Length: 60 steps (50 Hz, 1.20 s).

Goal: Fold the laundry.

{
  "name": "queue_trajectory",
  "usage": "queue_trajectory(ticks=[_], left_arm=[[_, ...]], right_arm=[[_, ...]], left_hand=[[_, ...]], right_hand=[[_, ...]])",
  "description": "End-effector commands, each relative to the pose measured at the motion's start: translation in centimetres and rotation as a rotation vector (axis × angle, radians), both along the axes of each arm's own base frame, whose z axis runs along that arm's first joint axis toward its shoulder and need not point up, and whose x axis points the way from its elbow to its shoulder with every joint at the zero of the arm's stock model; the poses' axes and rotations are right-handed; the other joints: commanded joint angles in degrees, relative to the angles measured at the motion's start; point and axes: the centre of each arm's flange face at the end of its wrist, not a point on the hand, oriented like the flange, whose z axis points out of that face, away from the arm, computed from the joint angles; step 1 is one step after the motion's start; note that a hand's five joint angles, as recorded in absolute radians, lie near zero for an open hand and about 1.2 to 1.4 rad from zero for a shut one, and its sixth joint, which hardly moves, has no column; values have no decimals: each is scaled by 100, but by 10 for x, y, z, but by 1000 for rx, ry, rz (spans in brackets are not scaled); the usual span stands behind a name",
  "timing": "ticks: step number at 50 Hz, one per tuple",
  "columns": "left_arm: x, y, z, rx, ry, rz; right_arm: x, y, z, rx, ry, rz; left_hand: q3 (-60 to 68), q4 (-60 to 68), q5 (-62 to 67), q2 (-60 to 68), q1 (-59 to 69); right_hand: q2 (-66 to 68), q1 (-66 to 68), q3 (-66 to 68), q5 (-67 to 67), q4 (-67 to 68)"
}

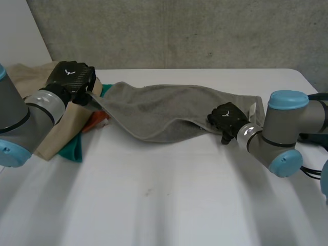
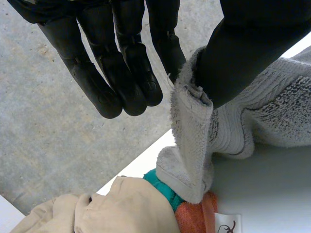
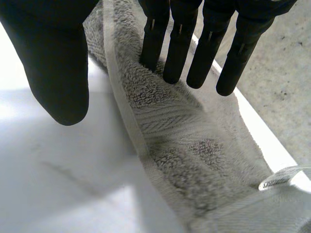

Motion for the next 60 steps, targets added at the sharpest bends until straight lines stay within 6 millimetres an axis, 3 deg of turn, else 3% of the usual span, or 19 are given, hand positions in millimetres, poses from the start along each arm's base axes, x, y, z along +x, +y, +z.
queue_trajectory(ticks=[1,15,18,19,25,30,32,35,39,43,49,53,57,58,60], left_arm=[[-1,-4,0,-3,1,-1],[-4,-9,-6,6,-1,-3],[-4,-9,-6,8,-2,-1],[-3,-9,-6,8,-3,0],[0,-1,-8,50,-34,0],[11,26,-8,178,-125,3],[20,47,-7,268,-206,1],[35,75,-4,377,-316,1],[50,105,-4,491,-451,-36],[55,122,-7,532,-553,-97],[37,108,-8,411,-563,-130],[14,79,-9,321,-524,-106],[-5,42,12,183,-470,-28],[-14,27,31,93,-429,4],[-22,15,52,0,-373,31]], right_arm=[[7,-12,-2,-82,18,-7],[10,-32,-7,-201,30,-23],[8,-36,-8,-208,42,-34],[6,-35,-6,-206,54,-32],[-3,-11,17,-101,87,-27],[-32,16,64,12,121,-71],[-55,27,84,81,144,-114],[-83,49,95,236,208,-152],[-105,81,102,409,337,-114],[-112,89,101,402,416,-49],[-108,75,81,384,396,-62],[-96,58,75,320,361,-71],[-84,17,89,132,286,-158],[-81,-2,104,25,240,-209],[-77,-19,124,-94,181,-255]], left_hand=[[1189,1132,1350,1147,1382],[1189,1132,1350,1147,1382],[1189,1132,1350,1147,1382],[1189,1132,1350,1147,1382],[1189,1132,1350,1147,1382],[1189,1132,1350,1147,1382],[1189,1132,1350,1147,1382],[1189,1132,1350,1147,1382],[1189,1132,1350,1147,1382],[1189,1132,1350,1147,1382],[1189,1132,1350,1147,1382],[1189,1132,1350,1147,1382],[1189,1132,1350,1147,1382],[1189,1132,1350,1147,1382],[1189,1132,1350,1147,1382]], right_hand=[[605,566,620,621,626],[1833,1793,1848,1849,1854],[3627,3587,3642,3643,3648],[4502,4462,4517,4518,4523],[4510,4471,4525,4527,4531],[4510,4471,4525,4527,4531],[4510,4471,4525,4527,4531],[4510,4471,4525,4527,4531],[4510,4471,4525,4527,4531],[4510,4471,4525,4527,4531],[4510,4471,4525,4527,4531],[4510,4471,4525,4527,4531],[4510,4471,4525,4527,4531],[4510,4471,4525,4527,4531],[4510,4471,4525,4527,4531]])
